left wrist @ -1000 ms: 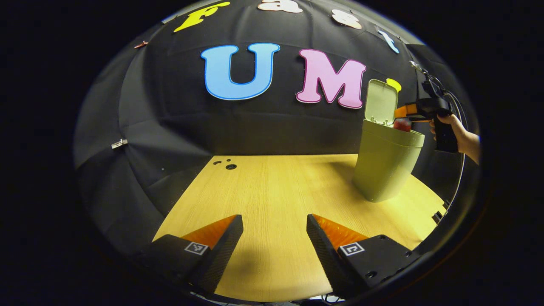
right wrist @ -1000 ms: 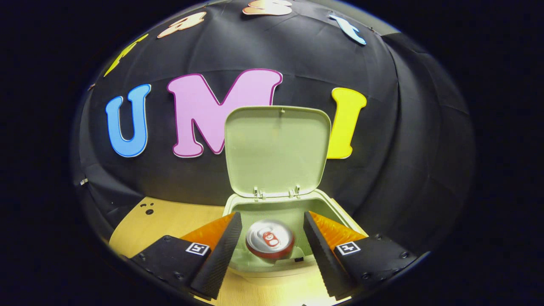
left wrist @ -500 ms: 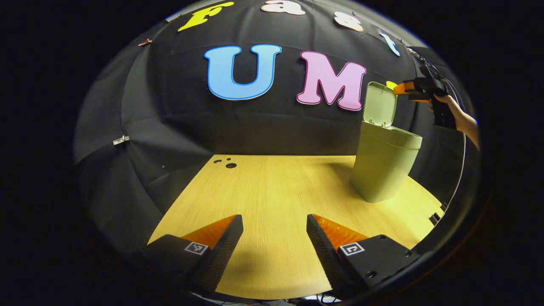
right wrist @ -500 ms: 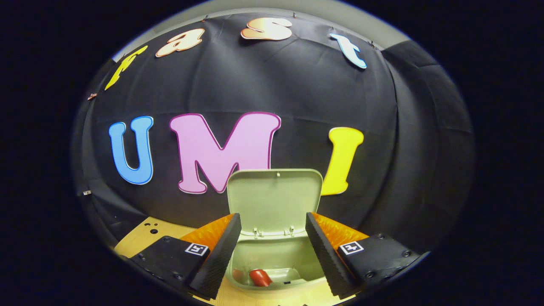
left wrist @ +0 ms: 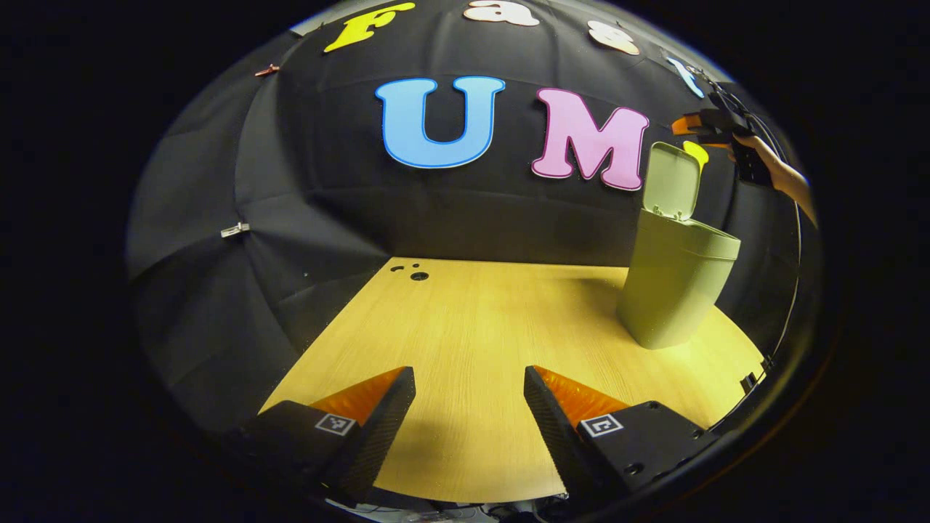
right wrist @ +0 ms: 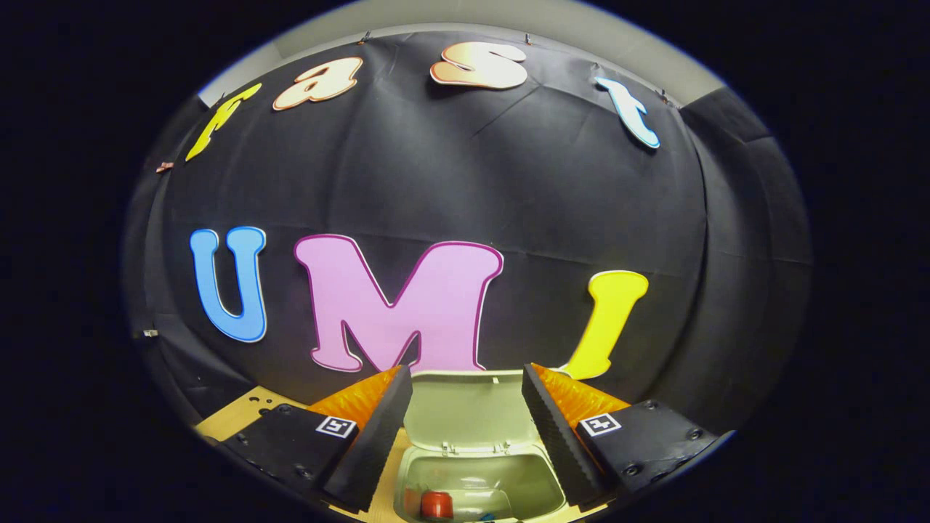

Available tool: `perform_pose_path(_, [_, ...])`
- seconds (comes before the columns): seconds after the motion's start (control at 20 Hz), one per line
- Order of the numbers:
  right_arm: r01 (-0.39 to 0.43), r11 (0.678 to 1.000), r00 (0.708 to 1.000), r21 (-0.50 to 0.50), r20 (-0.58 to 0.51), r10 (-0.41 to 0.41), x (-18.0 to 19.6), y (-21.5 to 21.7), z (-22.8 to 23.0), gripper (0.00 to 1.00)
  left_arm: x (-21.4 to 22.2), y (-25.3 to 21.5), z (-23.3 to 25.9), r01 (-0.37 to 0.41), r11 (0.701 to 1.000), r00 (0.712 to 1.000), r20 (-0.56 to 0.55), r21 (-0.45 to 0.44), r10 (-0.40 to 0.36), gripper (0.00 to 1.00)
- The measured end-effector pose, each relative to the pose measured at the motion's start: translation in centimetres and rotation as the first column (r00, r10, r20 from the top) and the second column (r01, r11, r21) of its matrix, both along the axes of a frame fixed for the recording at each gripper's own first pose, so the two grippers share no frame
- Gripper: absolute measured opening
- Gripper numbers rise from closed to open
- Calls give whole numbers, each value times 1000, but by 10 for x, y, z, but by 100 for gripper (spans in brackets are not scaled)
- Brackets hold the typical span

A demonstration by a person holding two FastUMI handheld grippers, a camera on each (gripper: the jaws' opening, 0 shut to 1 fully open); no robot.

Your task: Press the lid of the desktop garbage bin to open it, pick up the crumpled paper on the desktop and throw it into the bin, then pick up the pop can on the desktop and drop it into the bin, and finally close the garbage bin lid.

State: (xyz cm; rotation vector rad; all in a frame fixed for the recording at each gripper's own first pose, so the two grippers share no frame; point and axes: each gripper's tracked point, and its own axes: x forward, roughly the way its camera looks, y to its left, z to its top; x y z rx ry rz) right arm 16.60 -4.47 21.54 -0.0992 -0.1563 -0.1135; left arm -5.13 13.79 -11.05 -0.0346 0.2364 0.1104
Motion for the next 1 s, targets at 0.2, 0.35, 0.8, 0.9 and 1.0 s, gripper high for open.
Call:
perform_pose_path(0.2, [-20,1000,999,-12,-27,19,29,-7,6,95,-13,-12,3,-70,997,997,-14,-14,70,96])
perform_pose_path(0.35, [-47,999,997,12,-58,48,51,-13,3,95,-24,-22,2,-136,990,991,-21,-37,135,96])
perform_pose_path(0.8, [-87,994,985,67,-142,96,90,-27,-19,95,-26,-43,12,-243,956,970,-41,-165,240,96])
perform_pose_path(0.9, [-98,994,984,55,-146,105,84,-26,-17,97,-20,-46,15,-241,957,970,-37,-159,239,96])
perform_pose_path(1.0, [-109,993,982,48,-148,115,79,-26,-20,96,-13,-51,18,-228,961,974,-30,-156,226,96])
